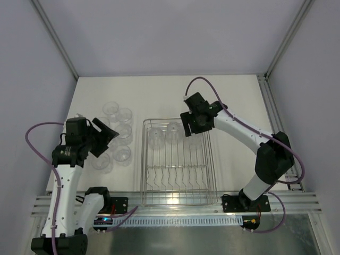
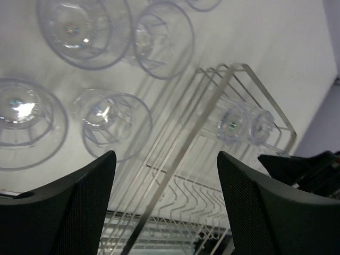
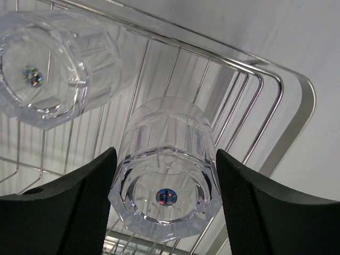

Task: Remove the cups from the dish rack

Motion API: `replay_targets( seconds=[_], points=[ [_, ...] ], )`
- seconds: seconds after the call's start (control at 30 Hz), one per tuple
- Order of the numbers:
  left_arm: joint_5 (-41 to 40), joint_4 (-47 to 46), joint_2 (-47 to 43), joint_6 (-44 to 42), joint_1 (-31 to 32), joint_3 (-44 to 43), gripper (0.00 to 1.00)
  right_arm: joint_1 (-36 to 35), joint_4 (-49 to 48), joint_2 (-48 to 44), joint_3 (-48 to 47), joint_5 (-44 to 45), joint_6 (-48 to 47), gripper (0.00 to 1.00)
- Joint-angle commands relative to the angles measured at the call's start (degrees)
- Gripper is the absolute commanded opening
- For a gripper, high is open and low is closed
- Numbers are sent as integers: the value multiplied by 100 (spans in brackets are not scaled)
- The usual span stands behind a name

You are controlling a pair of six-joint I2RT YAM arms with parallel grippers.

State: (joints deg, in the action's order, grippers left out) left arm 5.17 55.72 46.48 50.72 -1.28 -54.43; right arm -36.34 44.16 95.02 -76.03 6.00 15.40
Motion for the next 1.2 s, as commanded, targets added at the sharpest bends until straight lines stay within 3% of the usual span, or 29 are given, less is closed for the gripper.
replay_targets(
  seconds=[0.0,0.17,0.2,0.27,0.4,0.57,0.67,0.83,1.03,1.17],
  points=[
    [1633,-570,-34,-10,-30,-138,77,30,575,-634,-544,-414,297,4],
    [3251,-1975,-69,482,57,512,86,170,849,-1424,-677,-1617,587,4],
    [3845,-2674,-43,665,66,652,87,223,796,-1564,-624,-1854,726,4],
    [4193,-3223,1,1026,240,863,100,346,341,-2037,-336,-2808,938,4],
    [4378,-3690,151,1211,619,838,100,636,-1004,-2681,491,-3929,1877,4],
    [4528,-5929,142,2204,1268,1066,100,681,-3112,-2831,1572,-4826,3248,4],
    [4414,-6598,335,2565,1708,1067,100,689,-4185,-2840,1968,-4906,3880,4],
    [4343,-6812,713,2496,2368,1066,100,698,-5285,-2709,2233,-4766,4498,4],
    [3940,-5259,564,1487,2413,760,100,724,-5576,-2603,2242,-4608,4841,4],
    [3728,-5001,485,1397,2413,706,100,724,-5638,-2542,2215,-4652,4911,4]
  ],
)
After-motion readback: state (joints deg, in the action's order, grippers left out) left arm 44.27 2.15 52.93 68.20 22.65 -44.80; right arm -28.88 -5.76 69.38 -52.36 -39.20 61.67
